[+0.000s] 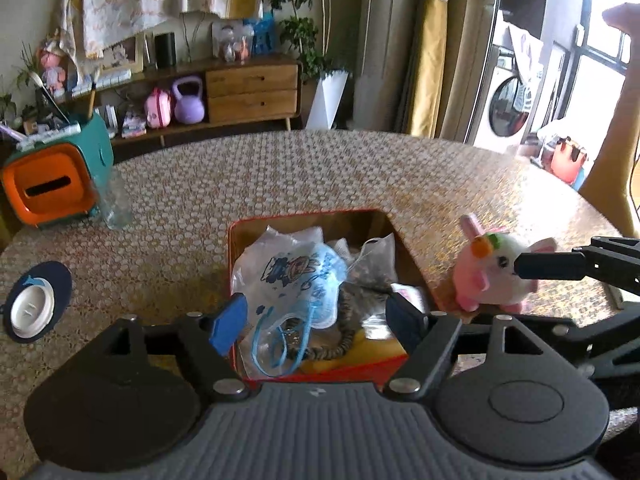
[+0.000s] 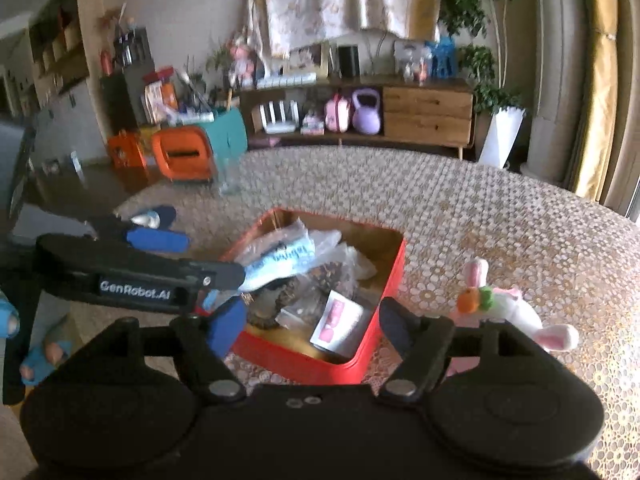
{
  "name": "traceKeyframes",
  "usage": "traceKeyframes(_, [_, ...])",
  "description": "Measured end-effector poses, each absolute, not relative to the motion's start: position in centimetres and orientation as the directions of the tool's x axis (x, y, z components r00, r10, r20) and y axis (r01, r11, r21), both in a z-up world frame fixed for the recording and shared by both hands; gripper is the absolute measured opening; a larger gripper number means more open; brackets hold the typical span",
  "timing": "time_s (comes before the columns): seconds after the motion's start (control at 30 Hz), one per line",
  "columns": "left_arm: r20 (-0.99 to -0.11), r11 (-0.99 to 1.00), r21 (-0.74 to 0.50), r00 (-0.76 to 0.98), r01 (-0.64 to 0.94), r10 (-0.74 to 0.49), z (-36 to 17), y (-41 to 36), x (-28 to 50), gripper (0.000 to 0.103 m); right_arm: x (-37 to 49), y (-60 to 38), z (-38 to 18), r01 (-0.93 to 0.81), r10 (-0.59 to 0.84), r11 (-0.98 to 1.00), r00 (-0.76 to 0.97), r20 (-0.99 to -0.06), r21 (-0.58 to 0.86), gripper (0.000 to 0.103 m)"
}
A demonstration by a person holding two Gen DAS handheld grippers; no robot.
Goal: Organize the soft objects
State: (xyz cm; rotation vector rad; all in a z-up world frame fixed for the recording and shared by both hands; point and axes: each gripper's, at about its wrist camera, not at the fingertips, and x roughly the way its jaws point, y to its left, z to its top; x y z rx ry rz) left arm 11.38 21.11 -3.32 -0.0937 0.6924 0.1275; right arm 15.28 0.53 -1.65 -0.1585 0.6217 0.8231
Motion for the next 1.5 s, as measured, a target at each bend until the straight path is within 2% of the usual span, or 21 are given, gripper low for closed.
traceKeyframes(0.2, [-0.614, 0.989, -0.049, 0.785, -0.140, 0.080, -1.6, 19.4, 9.0, 0.082, 13.1, -1.8, 0.1, -0.728, 0.681, 0.672, 0.536, -0.500, 0.135, 0.082])
traceKeyframes(0.47, [-0.578, 0.990, -0.046, 0.812, -0.130, 0.079, -0.3, 16.9, 5.9, 0.083, 10.2, -4.1, 1.2, -0.723, 0.720, 0.664, 0.551, -0.422, 0.188, 0.089])
traceKeyframes(0.77, [-0.553, 0.985, -0.064, 0.827, -0.162, 0.100, -0.2, 15.2, 3.4, 0.085, 8.1, -5.6, 1.4, -0.713, 0.718, 0.675, 0.576, -0.390, 0.188, 0.100])
traceKeyframes(0.9, [-0.557, 0.985, -0.060, 0.825, -0.159, 0.099, -0.2, 14.9, 2.9, 0.088, 7.7, -6.1, 1.3, -0.708, 0.717, 0.679, 0.582, -0.383, 0.196, 0.103])
traceKeyframes(1.0, [-0.551, 0.983, -0.056, 0.827, -0.176, 0.116, -0.2, 14.9, 2.4, 0.102, 7.3, -6.6, 1.3, -0.702, 0.714, 0.685, 0.593, -0.372, 0.196, 0.103])
traceKeyframes(1.2, [-0.526, 0.980, -0.083, 0.843, -0.183, 0.113, 0.0, 15.2, 1.3, 0.103, 6.4, -7.4, 1.2, -0.677, 0.697, 0.709, 0.631, -0.342, 0.198, 0.103])
traceKeyframes(1.37, [-0.502, 0.972, -0.065, 0.849, -0.224, 0.162, 0.2, 14.9, 0.6, 0.103, 5.8, -7.6, 1.3, -0.668, 0.687, 0.721, 0.653, -0.319, 0.185, 0.103])
traceKeyframes(1.5, [-0.495, 0.968, -0.107, 0.857, -0.227, 0.146, 0.3, 15.2, 0.2, 0.103, 5.7, -8.0, 1.3, -0.638, 0.666, 0.744, 0.683, -0.301, 0.199, 0.103])
